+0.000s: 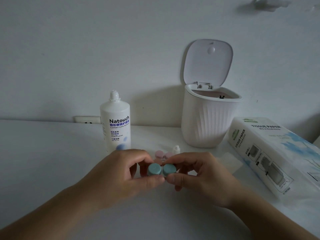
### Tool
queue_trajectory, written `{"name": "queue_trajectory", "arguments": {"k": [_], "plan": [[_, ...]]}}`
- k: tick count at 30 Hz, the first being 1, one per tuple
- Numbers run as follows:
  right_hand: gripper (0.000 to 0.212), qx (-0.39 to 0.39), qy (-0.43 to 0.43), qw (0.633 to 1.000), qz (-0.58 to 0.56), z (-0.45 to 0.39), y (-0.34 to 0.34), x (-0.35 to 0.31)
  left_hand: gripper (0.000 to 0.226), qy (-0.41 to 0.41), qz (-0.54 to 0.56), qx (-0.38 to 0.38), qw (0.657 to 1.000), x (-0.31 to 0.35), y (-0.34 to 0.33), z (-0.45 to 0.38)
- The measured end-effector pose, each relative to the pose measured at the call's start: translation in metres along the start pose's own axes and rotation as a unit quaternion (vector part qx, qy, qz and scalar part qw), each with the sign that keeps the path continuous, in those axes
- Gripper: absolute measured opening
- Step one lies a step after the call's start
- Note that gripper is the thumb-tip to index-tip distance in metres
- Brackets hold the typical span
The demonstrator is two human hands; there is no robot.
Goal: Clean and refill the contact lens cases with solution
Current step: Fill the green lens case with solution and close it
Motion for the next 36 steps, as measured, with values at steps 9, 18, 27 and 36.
{"name": "queue_trajectory", "arguments": {"k": [9, 18, 27, 36], "plan": [[0.030, 0.002, -0.012, 1.000, -0.008, 0.0002, -0.0007, 0.0002, 0.026, -0.026, -0.009, -0.062, 0.998, 0.0018, -0.0024, -0.0012], [0.029, 0.000, -0.015, 1.000, 0.008, 0.0005, -0.0005, -0.0011, 0.039, -0.008, -0.060, -0.023, 0.998, -0.0007, -0.0023, -0.0013], [0.030, -0.017, -0.016, 1.000, 0.001, 0.0005, -0.0019, -0.0016, 0.028, -0.025, 0.003, -0.077, 0.997, -0.0009, -0.0067, -0.0021], [0.029, -0.039, -0.015, 0.999, 0.013, 0.0013, -0.0016, -0.0002, 0.034, -0.038, 0.002, -0.092, 0.995, -0.0011, -0.0079, -0.0005]]}}
Point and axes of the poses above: each hand's wrist, its own z-axis away from the middle knuckle, its own y-axis out of the back of the hand, x = y × z, the point moved 4 cm from there along -z, towards the middle knuckle, and after that the axes turned 7 degrees about -z, right-handed, at the moved point
